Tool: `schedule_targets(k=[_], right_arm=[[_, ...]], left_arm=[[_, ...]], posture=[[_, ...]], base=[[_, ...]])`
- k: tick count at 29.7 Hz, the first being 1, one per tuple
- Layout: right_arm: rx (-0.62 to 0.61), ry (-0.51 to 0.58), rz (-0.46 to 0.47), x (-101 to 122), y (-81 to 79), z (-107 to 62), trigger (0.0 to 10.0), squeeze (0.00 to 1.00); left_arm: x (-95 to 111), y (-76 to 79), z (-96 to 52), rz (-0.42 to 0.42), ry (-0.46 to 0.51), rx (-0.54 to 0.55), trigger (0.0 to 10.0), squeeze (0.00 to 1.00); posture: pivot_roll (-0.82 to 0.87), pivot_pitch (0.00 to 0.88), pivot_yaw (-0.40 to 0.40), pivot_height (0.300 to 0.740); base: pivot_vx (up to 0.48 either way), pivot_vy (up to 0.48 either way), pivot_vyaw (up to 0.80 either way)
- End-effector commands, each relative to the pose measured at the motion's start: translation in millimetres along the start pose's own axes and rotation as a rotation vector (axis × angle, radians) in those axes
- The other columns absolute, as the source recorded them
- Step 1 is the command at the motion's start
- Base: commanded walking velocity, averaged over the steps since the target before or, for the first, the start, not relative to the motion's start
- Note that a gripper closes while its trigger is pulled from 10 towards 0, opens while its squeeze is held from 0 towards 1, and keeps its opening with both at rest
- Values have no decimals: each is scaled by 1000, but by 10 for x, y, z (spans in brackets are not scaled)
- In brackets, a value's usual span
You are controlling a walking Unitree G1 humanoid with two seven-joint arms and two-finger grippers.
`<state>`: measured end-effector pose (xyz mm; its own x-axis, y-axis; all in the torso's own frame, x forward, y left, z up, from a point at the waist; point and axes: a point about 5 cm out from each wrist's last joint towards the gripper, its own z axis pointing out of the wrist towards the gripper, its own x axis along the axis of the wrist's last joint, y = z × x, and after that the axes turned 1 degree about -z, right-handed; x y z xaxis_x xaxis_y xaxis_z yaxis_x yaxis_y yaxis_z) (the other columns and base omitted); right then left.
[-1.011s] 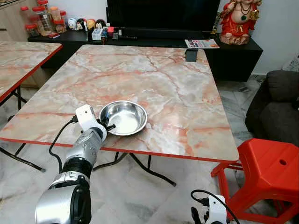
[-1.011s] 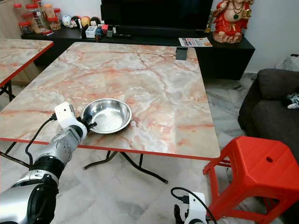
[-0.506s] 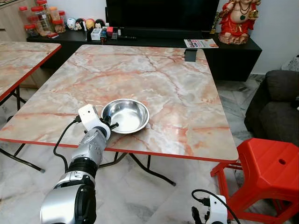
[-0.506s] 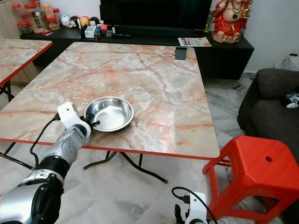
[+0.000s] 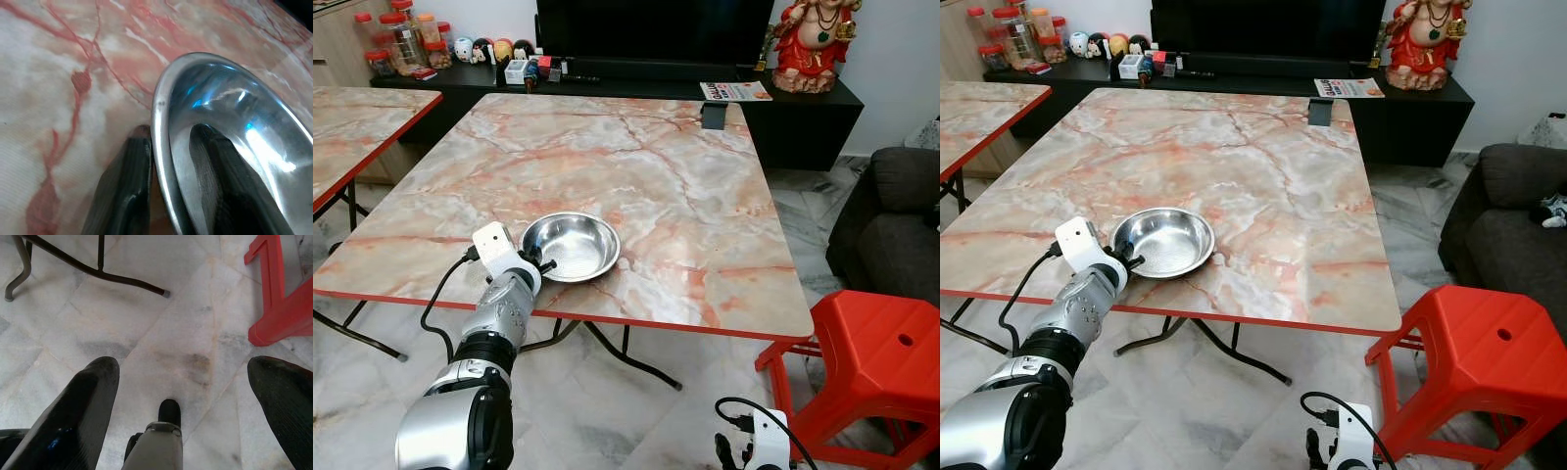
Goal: Setting the table
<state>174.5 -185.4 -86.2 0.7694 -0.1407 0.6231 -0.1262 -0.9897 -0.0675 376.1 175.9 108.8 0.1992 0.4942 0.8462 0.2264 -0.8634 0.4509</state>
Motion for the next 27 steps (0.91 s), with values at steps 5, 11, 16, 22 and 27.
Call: schedule_targets(k=[5,11,16,22,27], right_arm=[[-8,9,4,23,17,2,10000,0],[-12,8,13,5,24,-4,10000,0],[-13,8,15,-2,28,-6,10000,0],[-10,12,13,8,28,-4,10000,0],[-8,27,20,40,20,2,10000,0]], left_arm=[[103,3,18,19,22,9,10000,1000],[275,-212,-21,60,77,77,10000,0],[517,-463,-101,110,159,149,10000,0],[796,-599,-207,162,271,181,10000,0],[887,-1010,-427,363,393,387,10000,0]], posture=[[-47,0,-13,740],[-50,0,-8,740],[-39,0,-12,740],[-24,0,-21,740],[-22,0,-15,740]], base=[[0,0,0],[0,0,0],[0,0,0],[0,0,0],[0,0,0]])
